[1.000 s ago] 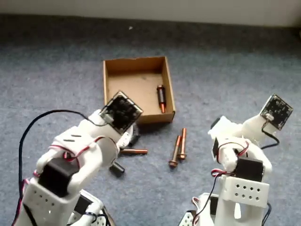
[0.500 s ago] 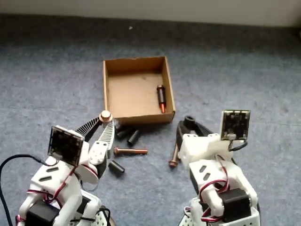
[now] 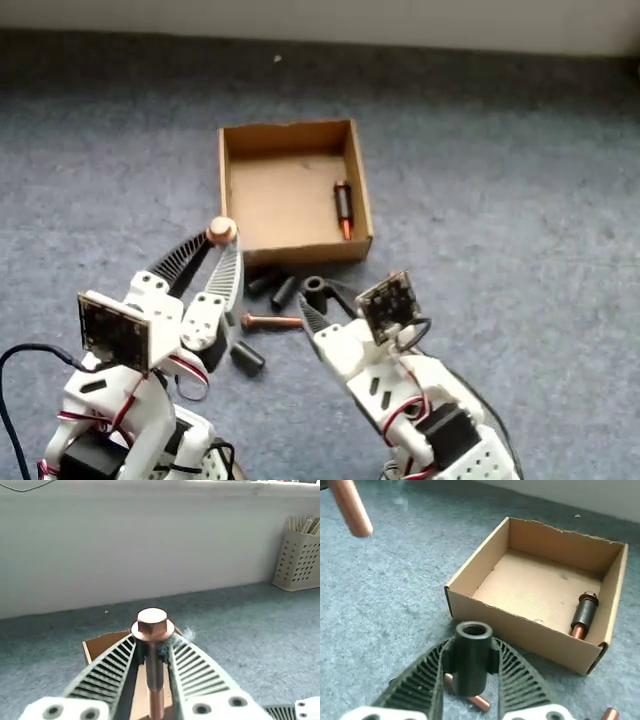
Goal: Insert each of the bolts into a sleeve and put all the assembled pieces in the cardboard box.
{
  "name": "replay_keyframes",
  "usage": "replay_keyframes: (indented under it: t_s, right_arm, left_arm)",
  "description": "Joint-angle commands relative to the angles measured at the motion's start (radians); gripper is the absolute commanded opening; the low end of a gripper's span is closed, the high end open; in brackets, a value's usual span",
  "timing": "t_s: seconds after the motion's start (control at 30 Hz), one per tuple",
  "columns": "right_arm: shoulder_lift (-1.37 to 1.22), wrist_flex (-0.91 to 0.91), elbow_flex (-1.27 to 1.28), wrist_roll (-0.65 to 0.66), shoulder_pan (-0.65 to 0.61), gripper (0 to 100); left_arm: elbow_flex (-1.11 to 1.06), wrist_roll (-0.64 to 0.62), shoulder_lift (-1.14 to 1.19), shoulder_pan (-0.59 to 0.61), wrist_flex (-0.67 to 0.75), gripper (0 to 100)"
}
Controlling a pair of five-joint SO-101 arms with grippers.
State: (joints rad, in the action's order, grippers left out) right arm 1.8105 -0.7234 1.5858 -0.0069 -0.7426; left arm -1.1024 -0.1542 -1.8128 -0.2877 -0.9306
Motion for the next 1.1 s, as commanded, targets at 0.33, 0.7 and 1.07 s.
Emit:
replay_keyframes:
  t_s: [0.33,0.7,1.07]
  right_arm:
    - [0.021,0.234,0.064,0.015,-0.094,0.5]
    - [0.021,0.248,0.062,0.103,-0.128,0.5]
    - [0.021,0.248,0.05,0.133,-0.133,0.5]
  left_arm:
    - [-0.068,-0.11,-0.008,-0.136,0.064,1]
    - [-0.067,-0.11,-0.008,-0.162,0.064,1]
    - [-0.09,-0.11,-0.008,-0.173,0.061,1]
